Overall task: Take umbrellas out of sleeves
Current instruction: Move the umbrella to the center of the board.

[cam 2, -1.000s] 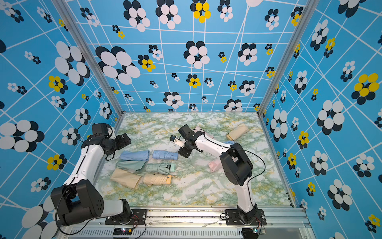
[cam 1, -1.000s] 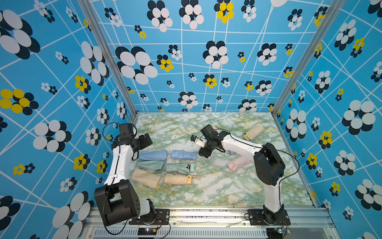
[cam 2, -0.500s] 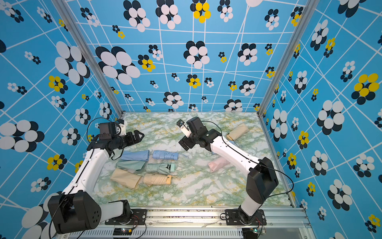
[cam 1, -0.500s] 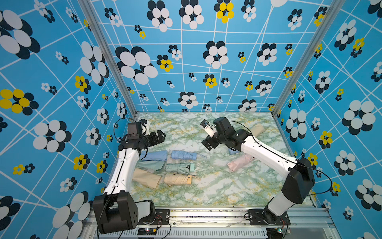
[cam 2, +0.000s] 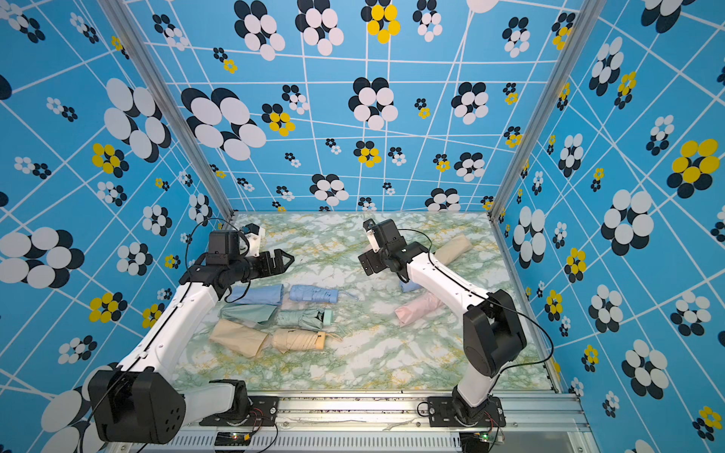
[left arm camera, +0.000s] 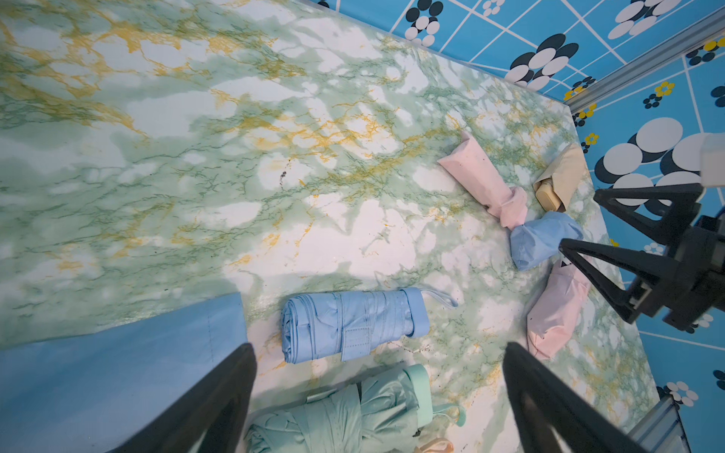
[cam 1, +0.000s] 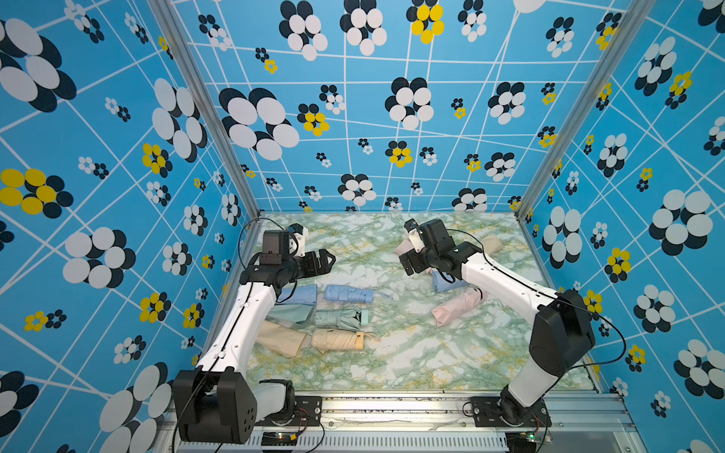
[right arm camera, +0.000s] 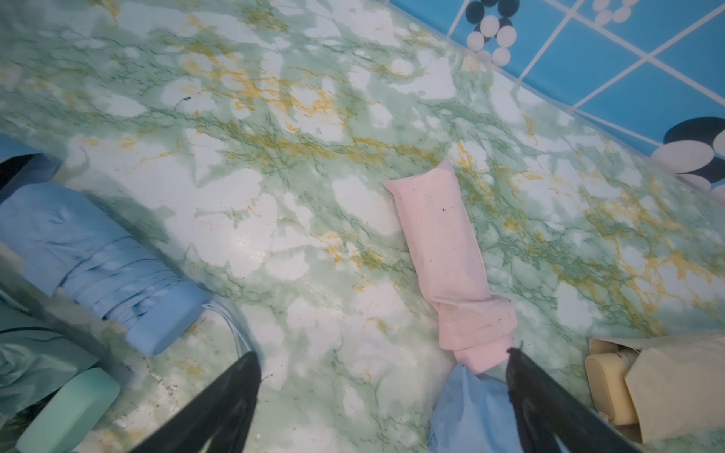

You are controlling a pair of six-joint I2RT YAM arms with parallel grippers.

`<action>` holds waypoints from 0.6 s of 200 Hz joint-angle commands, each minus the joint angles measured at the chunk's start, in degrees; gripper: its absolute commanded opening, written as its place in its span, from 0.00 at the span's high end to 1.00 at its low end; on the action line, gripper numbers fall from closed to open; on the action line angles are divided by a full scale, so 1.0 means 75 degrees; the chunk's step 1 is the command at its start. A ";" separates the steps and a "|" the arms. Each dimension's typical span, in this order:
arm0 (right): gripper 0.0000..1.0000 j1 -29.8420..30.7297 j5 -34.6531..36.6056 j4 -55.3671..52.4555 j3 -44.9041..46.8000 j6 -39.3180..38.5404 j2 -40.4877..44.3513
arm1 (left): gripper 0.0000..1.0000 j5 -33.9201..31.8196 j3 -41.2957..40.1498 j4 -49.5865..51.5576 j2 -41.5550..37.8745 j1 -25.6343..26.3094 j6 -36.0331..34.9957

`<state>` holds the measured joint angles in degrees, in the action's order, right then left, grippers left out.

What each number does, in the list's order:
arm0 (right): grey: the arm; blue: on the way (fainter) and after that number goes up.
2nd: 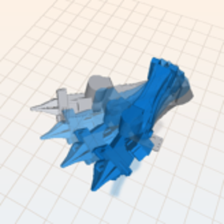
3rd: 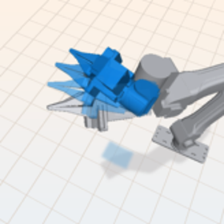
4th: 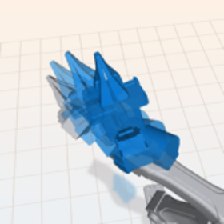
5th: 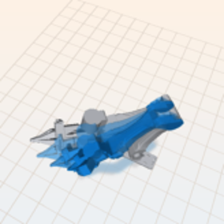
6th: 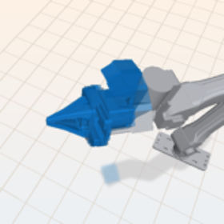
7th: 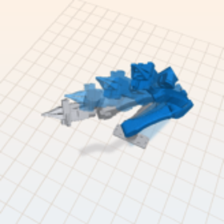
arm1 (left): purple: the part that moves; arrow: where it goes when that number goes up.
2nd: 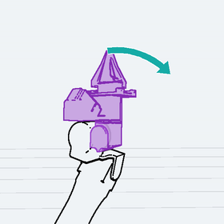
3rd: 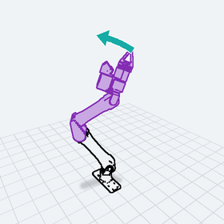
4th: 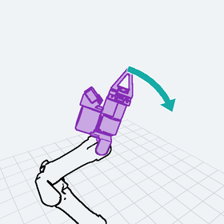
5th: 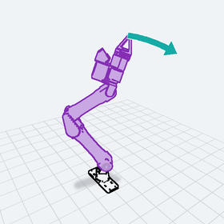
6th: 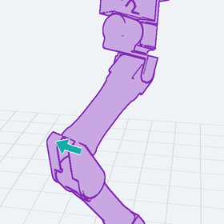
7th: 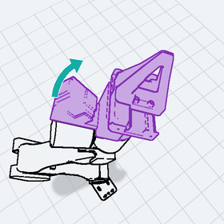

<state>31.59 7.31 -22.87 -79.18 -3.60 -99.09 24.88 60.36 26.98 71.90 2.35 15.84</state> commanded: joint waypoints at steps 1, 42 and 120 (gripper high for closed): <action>0.01 -0.0280 -0.0135 -0.0027 -0.0297 0.0216 -0.0414 | 0.01 0.0030 0.0001 0.0206 -0.0164 0.0038 -0.0148; 0.01 -0.0698 -0.0498 -0.0073 -0.0809 0.0087 -0.1211 | 0.01 0.0010 0.0066 0.0352 -0.0150 0.0039 -0.0364; 0.01 -0.1264 -0.1138 -0.0821 -0.2281 -0.0472 -0.2745 | 0.01 -0.0072 -0.0076 0.0171 -0.0293 0.0038 -0.0410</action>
<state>23.29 1.45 -25.43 -92.86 -5.17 -117.16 24.64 60.36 28.25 71.00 2.39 13.85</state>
